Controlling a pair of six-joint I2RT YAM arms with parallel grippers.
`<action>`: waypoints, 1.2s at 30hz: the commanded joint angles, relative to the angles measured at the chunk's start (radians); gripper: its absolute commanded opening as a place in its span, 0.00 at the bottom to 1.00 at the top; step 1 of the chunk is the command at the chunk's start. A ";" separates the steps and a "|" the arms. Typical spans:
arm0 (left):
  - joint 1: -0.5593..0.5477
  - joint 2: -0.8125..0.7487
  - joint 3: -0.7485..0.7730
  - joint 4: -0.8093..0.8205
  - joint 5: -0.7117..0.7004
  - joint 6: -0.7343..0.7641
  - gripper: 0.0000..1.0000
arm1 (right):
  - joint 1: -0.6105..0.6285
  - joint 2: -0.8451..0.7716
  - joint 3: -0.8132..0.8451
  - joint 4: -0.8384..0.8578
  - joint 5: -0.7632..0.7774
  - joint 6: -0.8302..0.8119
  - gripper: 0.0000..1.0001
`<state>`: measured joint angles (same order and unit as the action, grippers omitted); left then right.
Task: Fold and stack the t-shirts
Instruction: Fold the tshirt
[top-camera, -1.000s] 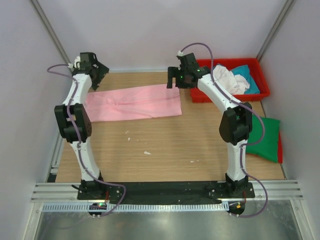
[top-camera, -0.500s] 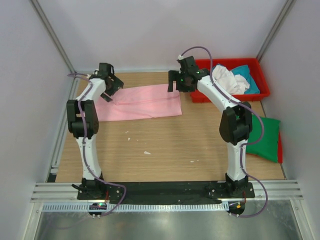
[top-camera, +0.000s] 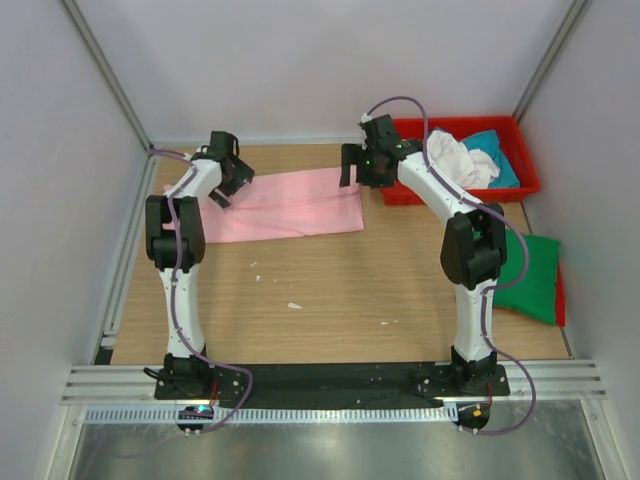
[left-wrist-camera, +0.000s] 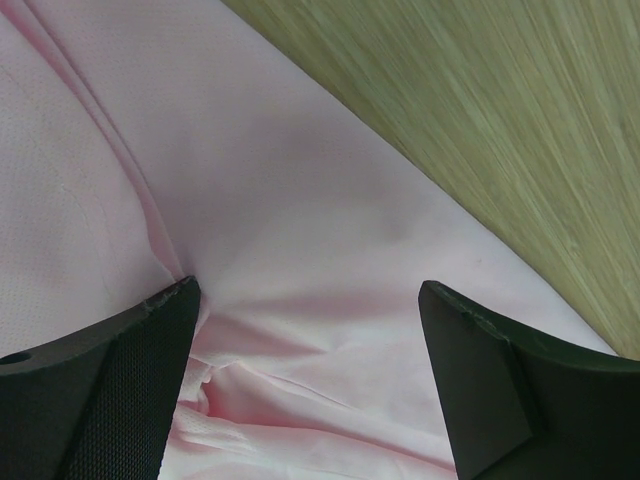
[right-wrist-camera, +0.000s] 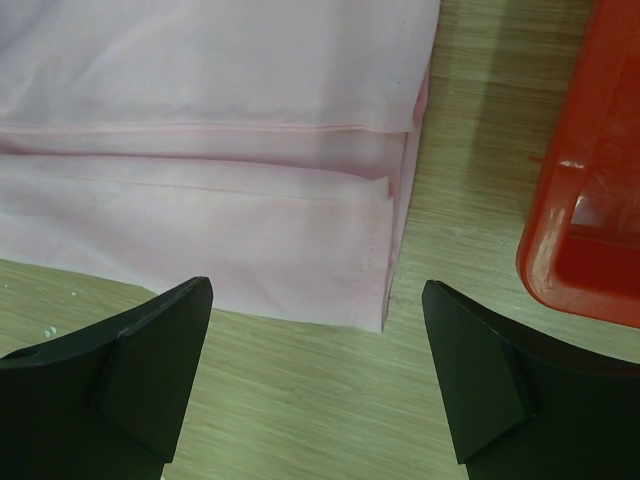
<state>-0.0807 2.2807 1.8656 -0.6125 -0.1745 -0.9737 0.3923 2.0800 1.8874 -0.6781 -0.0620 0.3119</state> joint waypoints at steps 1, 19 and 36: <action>0.004 -0.010 -0.029 0.040 -0.022 -0.010 0.91 | -0.009 -0.072 0.010 0.026 -0.022 0.009 0.93; 0.219 -0.447 -0.265 0.019 0.199 -0.017 0.96 | 0.000 -0.110 -0.100 0.129 -0.101 0.030 0.92; 0.415 -0.475 -0.503 -0.064 -0.091 0.056 0.90 | 0.003 -0.098 -0.062 0.092 -0.113 -0.007 0.92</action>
<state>0.3092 1.8240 1.3884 -0.6773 -0.1707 -0.9428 0.3908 2.0338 1.7794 -0.5777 -0.1764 0.3222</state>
